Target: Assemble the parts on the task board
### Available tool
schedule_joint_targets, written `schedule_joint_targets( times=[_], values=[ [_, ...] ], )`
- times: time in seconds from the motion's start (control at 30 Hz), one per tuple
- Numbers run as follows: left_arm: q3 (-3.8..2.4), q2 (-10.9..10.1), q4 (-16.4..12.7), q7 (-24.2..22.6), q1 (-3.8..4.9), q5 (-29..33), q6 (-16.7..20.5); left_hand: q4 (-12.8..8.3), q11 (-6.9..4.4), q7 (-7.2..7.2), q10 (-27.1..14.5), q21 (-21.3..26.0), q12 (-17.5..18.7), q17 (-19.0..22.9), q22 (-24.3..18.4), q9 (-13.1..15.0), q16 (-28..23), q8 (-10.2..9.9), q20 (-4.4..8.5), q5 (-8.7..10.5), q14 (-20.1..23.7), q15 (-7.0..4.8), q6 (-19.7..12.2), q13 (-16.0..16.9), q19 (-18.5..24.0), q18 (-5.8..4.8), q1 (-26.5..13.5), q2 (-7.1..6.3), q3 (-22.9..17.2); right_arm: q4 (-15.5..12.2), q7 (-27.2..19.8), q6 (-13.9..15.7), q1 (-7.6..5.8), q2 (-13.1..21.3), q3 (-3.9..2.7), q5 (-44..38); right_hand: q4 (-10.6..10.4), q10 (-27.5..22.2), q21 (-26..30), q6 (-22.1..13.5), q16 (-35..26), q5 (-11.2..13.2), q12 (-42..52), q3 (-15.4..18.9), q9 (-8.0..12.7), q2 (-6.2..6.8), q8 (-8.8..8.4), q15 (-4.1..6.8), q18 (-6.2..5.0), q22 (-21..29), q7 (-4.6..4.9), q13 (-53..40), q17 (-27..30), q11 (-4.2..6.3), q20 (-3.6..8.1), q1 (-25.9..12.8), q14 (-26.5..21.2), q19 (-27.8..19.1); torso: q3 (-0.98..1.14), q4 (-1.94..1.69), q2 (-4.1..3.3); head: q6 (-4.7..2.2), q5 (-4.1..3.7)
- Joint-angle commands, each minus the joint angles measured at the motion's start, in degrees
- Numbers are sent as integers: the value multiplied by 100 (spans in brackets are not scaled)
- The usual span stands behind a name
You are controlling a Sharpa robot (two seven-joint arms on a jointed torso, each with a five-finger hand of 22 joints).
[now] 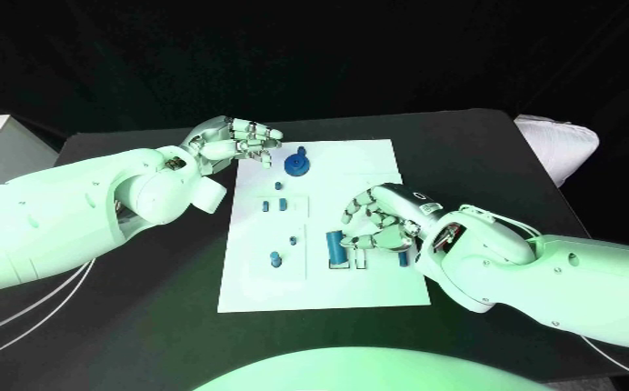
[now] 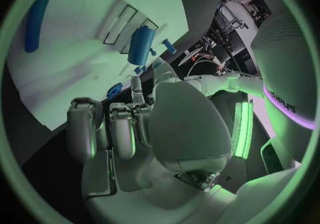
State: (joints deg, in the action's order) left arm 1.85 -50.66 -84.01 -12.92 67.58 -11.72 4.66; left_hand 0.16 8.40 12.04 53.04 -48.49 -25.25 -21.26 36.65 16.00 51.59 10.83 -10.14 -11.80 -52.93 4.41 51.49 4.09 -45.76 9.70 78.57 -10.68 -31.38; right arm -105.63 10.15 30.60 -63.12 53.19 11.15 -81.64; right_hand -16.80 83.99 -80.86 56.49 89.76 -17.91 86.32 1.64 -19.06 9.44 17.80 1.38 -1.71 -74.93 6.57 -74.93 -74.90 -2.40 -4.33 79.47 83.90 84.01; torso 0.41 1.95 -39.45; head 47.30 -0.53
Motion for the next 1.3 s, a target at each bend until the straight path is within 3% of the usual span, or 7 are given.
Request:
schedule_joint_targets(
  times=[0.03,0.2,0.37,0.53,0.9,1.3],
  values=[
    [-3,11,-7,-27,2,-3,-82,17,10,-10,-21,31,18,4,-5,-9,-21,-18,4,-36,1,23,-25,-6,-39,77,-23,33,6,-71,574,88,23,-38,6,501,-4,385,-5,166,18,18,39,140,-31,-12,95,90,4,-1287,-63,-1270,-1498,79,58,-271,607,408,-2,4,2,6,-2],
    [-2,21,-8,-22,2,-3,-82,30,12,-9,-28,44,17,3,-13,-11,-23,-21,2,-38,1,25,-30,-7,-44,77,-32,39,5,-157,1206,162,47,-103,10,738,-10,333,126,330,-8,-93,-55,469,-140,-66,262,165,-20,-1253,-161,-1203,-1444,169,128,-784,592,381,-7,-1,4,8,-15],
    [-2,22,-15,-19,3,-3,-79,30,12,-9,-28,44,17,3,-13,-11,-23,-21,2,-38,1,25,-30,-7,-44,77,-32,39,5,-156,1637,124,63,-151,11,677,-16,309,151,473,-8,-27,-114,632,-293,-138,455,227,-24,-1248,-250,-1160,-1445,247,182,-1022,593,378,-11,0,3,14,-22],
    [-2,19,-23,-15,3,-3,-78,30,12,-9,-28,44,17,3,-13,-11,-23,-21,2,-38,1,25,-30,-7,-44,77,-32,39,5,-114,1929,74,81,-204,11,363,-17,318,133,533,2,16,-108,671,-367,-126,550,260,-20,-1253,-292,-1165,-1467,285,209,-1085,599,383,-7,-9,0,18,-24],
    [-2,15,-23,-9,3,-3,-85,30,12,-9,-28,44,17,3,-13,-11,-23,-21,2,-38,1,25,-30,-7,-44,77,-32,39,5,-42,2129,-102,184,-366,11,-106,-22,292,213,462,-4,164,-159,748,-453,-43,613,276,-33,-1234,-299,-1132,-1456,296,234,-1249,596,367,1,-2,-4,31,-17],
    [-1,15,-19,-3,3,-2,-90,30,12,-9,-28,44,17,3,-13,-11,-23,-21,2,-38,1,25,-30,-7,-44,77,-32,39,5,-22,2107,40,252,-483,10,-242,-20,274,267,378,1,251,-187,779,-488,17,622,263,-41,-1221,-279,-1116,-1467,278,229,-1317,599,354,6,1,-6,40,-18]
  ],
)
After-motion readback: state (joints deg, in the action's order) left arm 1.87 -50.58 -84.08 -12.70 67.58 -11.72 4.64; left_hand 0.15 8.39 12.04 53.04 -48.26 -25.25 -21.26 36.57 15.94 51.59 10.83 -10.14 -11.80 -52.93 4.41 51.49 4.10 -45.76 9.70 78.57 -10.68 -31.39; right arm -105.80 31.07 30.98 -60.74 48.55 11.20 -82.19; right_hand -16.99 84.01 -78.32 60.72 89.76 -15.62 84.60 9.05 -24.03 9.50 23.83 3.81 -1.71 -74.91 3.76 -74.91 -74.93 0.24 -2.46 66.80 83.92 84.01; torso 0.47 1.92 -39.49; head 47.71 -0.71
